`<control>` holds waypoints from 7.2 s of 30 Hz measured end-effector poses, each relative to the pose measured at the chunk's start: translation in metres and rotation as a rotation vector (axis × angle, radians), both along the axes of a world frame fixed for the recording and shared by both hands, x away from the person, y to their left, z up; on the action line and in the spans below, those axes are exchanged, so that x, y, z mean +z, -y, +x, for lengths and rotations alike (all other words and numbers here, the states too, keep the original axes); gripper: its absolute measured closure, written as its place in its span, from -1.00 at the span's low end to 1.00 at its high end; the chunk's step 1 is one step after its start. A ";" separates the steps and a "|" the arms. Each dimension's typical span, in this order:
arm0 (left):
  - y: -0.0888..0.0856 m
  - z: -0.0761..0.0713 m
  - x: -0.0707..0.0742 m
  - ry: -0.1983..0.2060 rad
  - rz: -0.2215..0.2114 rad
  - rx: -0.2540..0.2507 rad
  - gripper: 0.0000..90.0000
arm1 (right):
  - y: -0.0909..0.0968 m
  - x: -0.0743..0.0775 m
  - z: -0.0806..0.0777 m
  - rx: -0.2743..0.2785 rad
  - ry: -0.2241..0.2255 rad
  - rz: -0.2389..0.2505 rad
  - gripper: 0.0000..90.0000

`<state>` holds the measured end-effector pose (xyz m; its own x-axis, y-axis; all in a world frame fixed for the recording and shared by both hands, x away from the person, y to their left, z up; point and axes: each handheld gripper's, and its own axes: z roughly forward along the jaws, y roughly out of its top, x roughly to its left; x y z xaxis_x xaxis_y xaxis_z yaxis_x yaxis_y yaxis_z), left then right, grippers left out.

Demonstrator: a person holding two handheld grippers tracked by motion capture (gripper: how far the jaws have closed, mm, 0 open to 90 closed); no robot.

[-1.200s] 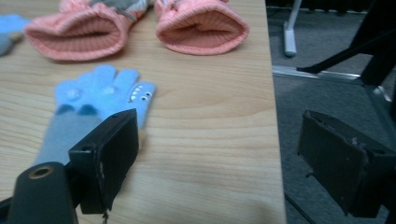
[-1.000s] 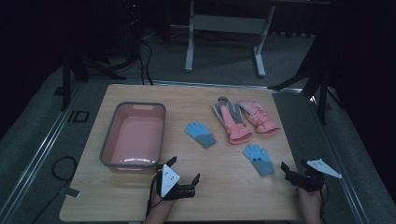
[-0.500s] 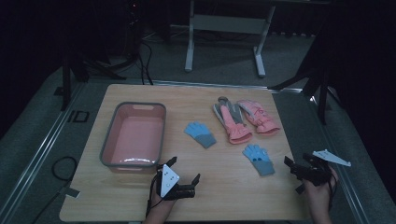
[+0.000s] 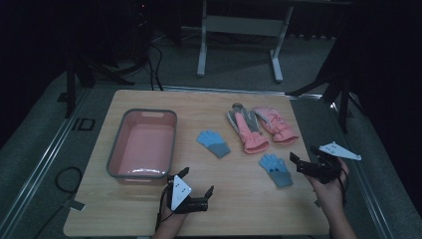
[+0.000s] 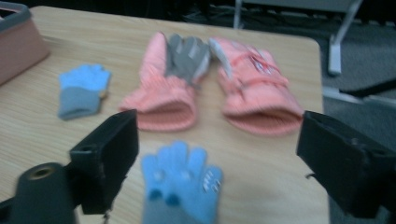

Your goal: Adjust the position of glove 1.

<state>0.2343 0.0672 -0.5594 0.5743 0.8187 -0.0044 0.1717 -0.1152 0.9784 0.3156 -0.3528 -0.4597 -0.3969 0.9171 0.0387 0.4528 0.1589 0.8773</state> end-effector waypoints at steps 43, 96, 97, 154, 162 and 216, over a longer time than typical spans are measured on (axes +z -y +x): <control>-0.001 0.000 0.000 -0.004 -0.013 -0.018 -1.00 | -0.176 -0.015 0.095 0.473 -0.084 -0.066 0.06; -0.002 -0.001 -0.001 0.004 -0.030 -0.009 -1.00 | -0.202 -0.029 0.067 0.197 -0.179 -0.013 0.93; -0.002 -0.001 -0.001 0.005 -0.030 -0.009 -1.00 | -0.198 -0.025 0.059 0.169 -0.164 -0.002 0.93; -0.002 0.000 0.000 -0.001 -0.029 -0.010 -1.00 | -0.080 -0.046 -0.003 0.196 -0.057 -0.127 0.38; -0.002 0.001 0.000 -0.006 -0.034 -0.008 -1.00 | -0.013 -0.045 0.007 0.258 -0.054 -0.116 0.40; -0.001 0.000 0.000 0.002 -0.026 -0.009 -1.00 | -0.047 -0.076 -0.036 -0.337 -0.222 0.000 0.93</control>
<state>0.2340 0.0683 -0.5598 0.5818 0.8130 -0.0240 0.1683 -0.0915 0.9815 0.2798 -0.3054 -0.5359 -0.0562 0.9943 0.0901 0.6583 -0.0309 0.7521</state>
